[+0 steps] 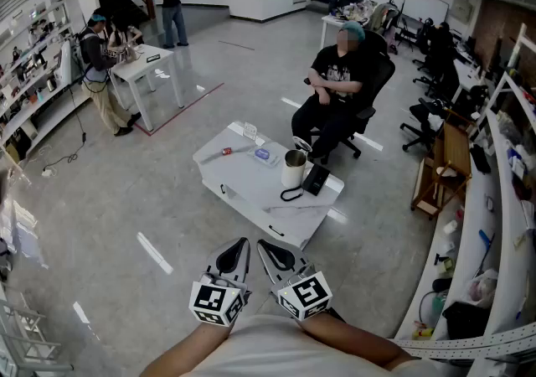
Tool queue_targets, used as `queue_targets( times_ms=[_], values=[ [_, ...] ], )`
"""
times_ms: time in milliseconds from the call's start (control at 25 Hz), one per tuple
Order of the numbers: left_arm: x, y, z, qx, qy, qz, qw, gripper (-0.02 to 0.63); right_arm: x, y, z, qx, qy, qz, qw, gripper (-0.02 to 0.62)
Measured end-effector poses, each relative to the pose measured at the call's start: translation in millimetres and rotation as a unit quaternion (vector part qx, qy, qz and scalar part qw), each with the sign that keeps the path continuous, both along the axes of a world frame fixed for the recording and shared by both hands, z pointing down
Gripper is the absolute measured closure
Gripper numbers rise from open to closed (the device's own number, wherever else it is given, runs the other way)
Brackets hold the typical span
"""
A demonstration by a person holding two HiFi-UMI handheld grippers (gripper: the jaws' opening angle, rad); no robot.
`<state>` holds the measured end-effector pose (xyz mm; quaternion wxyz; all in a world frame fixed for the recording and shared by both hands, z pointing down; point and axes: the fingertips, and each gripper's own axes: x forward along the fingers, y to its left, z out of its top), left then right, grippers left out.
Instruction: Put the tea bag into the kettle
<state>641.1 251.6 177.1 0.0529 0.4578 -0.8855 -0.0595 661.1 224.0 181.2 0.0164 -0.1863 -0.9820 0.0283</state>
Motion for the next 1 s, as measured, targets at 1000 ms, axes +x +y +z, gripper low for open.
queue_targets(
  times_ms=[1000],
  values=[
    [-28.0, 54.1, 0.5, 0.010, 0.001, 0.018, 0.9998, 0.598, -35.2, 56.9, -0.7, -0.011, 0.000, -0.004, 1.000, 0.586]
  ],
)
